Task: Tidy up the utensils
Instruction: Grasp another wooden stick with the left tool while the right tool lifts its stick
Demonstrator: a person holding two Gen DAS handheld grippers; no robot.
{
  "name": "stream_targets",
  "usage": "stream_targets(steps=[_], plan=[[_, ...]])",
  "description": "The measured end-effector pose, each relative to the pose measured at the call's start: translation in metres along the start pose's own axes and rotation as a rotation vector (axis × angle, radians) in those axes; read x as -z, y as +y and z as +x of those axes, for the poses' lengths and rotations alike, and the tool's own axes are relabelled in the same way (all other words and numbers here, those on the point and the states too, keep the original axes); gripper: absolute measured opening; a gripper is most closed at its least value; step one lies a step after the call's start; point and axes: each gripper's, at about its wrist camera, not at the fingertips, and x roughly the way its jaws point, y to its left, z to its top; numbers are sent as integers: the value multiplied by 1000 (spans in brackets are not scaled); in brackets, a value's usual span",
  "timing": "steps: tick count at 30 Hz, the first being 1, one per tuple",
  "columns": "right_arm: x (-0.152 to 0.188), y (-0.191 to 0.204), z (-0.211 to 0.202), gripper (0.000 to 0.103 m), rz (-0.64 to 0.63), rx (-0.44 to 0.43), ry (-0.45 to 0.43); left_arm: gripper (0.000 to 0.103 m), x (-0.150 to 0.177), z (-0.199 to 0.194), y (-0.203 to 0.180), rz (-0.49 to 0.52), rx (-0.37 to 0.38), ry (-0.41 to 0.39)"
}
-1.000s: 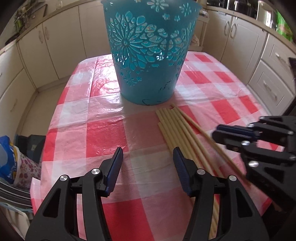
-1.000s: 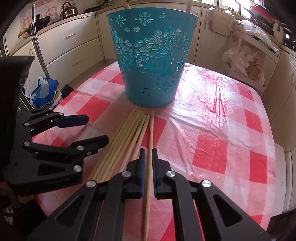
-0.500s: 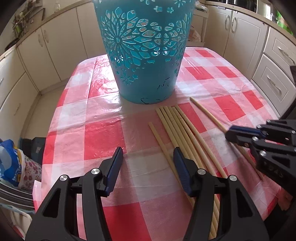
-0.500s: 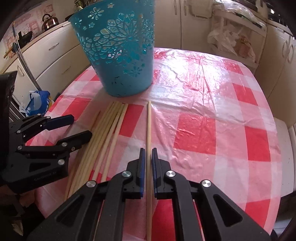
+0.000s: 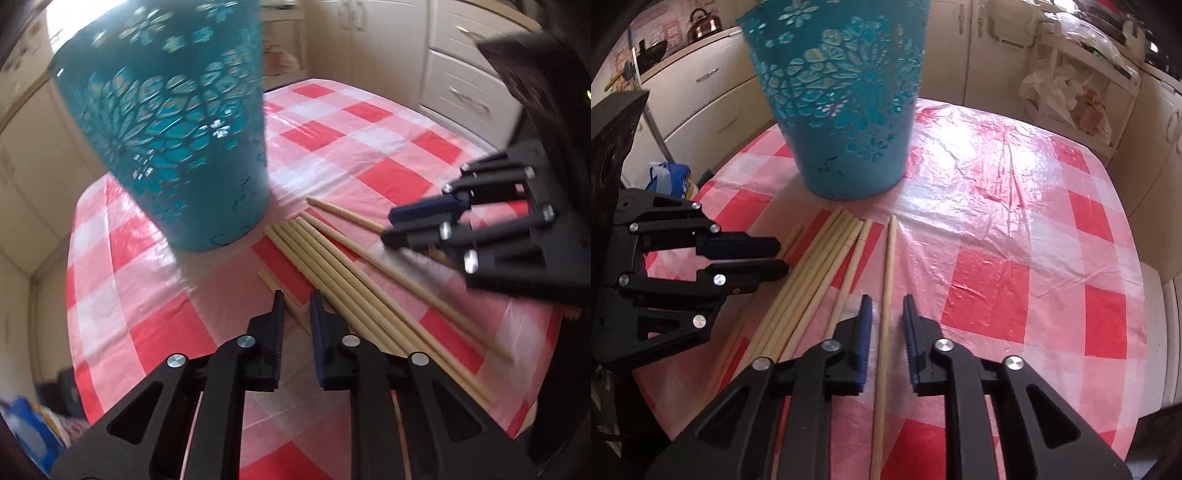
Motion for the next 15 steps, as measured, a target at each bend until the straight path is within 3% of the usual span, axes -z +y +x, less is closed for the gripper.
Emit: stream_targets(steps=[4, 7, 11, 15], plan=[[7, -10, -5, 8, 112, -43, 3, 7, 1, -3, 2, 73, 41, -1], [8, -4, -8, 9, 71, -20, -1, 8, 1, -3, 13, 6, 66, 16], [-3, 2, -6, 26, -16, 27, -9, 10, 6, -4, 23, -96, 78, 19], [-10, 5, 3, 26, -83, 37, 7, 18, 4, -3, 20, -135, 48, 40]])
